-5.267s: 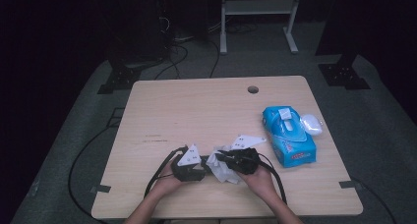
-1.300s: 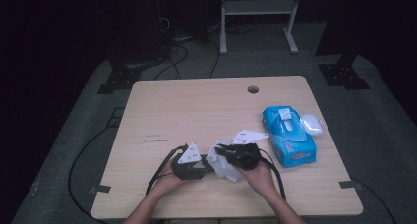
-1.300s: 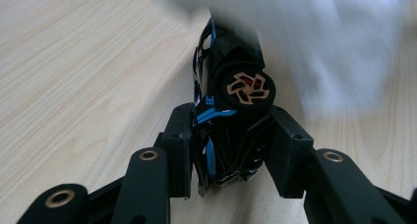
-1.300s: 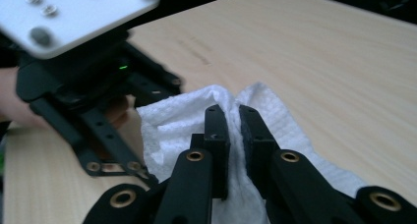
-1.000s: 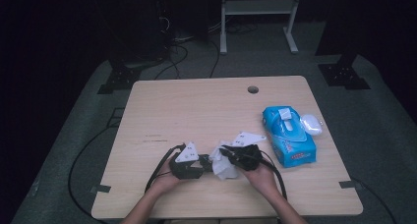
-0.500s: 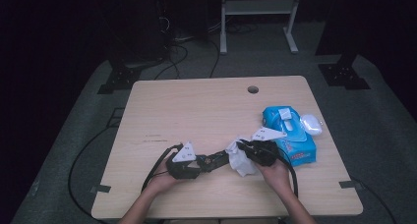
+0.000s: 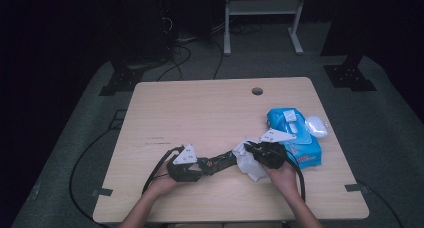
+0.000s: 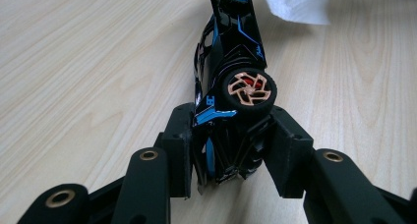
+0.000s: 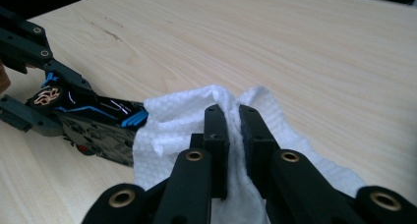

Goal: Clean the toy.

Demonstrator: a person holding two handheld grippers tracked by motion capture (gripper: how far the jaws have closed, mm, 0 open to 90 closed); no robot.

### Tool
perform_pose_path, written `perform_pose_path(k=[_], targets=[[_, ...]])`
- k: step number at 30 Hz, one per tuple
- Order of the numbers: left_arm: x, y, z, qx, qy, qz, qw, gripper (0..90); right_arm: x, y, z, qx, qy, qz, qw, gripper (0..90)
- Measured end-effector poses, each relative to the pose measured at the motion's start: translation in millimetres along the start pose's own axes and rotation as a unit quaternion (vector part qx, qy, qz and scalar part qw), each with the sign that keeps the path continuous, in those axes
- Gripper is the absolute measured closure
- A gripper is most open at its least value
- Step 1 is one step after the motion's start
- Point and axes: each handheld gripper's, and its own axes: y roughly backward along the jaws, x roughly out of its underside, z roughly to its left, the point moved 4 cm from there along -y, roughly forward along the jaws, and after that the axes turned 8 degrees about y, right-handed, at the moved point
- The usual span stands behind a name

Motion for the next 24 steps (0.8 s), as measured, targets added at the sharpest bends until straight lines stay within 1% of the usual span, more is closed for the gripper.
perform_pose_path(k=[2,3,4,5,6,7,8,9,10,11,12,13,14,15,16,18,20,24], targets=[[0.0,1.1,0.8,-0.002,0.001,0.004,1.0,58.4,1.0,-2.9,2.3,-0.01,-0.006,0.002,0.9999,82.7],[-0.3,1.3,0.9,-0.003,0.007,0.004,1.0,58.1,0.9,-4.7,4.2,-0.017,-0.007,0.0,0.9998,82.7],[-1.7,1.9,1.3,-0.003,0.013,0.0,0.9999,57.1,0.2,-7.0,7.5,-0.02,-0.007,-0.001,0.9998,82.9],[-3.4,2.9,1.3,-0.005,0.013,-0.001,0.9999,55.0,-1.1,-9.2,10.9,-0.022,-0.003,-0.002,0.9997,82.8],[-5.2,3.8,0.6,-0.004,0.013,-0.003,0.9999,53.9,-2.0,-11.2,13.3,-0.031,-0.009,-0.004,0.9995,82.8],[-6.2,4.5,0.3,-0.005,0.012,0.0,0.9999,52.3,-2.8,-13.0,16.1,-0.037,-0.01,-0.005,0.9992,82.9],[-6.8,5.1,0.2,-0.011,0.006,0.009,0.9999,50.2,-3.3,-14.3,18.7,-0.037,-0.008,-0.007,0.9992,82.9],[-6.7,5.3,0.1,-0.014,0.003,0.012,0.9998,49.1,-4.2,-15.5,21.3,-0.033,0.001,-0.008,0.9994,82.9],[-6.1,5.8,0.2,-0.015,0.003,0.018,0.9997,47.4,-4.4,-16.0,22.3,-0.036,-0.001,-0.008,0.9993,82.9],[-5.1,6.2,0.7,-0.014,0.005,0.023,0.9996,47.2,-4.2,-16.1,22.4,-0.038,-0.002,-0.009,0.9992,82.9],[-4.6,6.9,1.6,-0.016,0.003,0.028,0.9995,47.2,-3.3,-16.4,21.9,-0.046,-0.009,-0.011,0.9988,82.9],[-4.0,7.3,2.4,-0.02,0.004,0.032,0.9993,47.3,-2.7,-16.6,21.3,-0.049,-0.013,-0.014,0.9986,82.9],[-3.6,7.9,2.8,-0.02,0.005,0.029,0.9994,51.2,-1.6,-17.1,20.0,-0.051,-0.017,-0.015,0.9985,82.8],[-3.3,8.8,3.4,-0.018,0.003,0.03,0.9994,55.5,-0.2,-18.0,18.3,-0.049,-0.016,-0.008,0.9986,82.8],[-3.1,9.3,3.5,-0.017,0.003,0.029,0.9994,56.5,1.8,-19.2,16.4,-0.046,-0.018,-0.004,0.9988,82.8],[-3.2,9.7,3.2,-0.019,-0.003,0.031,0.9993,57.2,7.7,-22.3,11.1,-0.048,-0.035,0.001,0.9982,82.8],[-3.7,10.6,3.4,-0.015,0.0,0.032,0.9994,57.7,11.4,-23.7,7.9,-0.051,-0.051,0.002,0.9974,82.8],[-2.6,13.1,5.4,-0.01,0.008,0.033,0.9994,57.9,7.2,-19.2,7.0,-0.049,-0.049,-0.006,0.9976,82.8]])
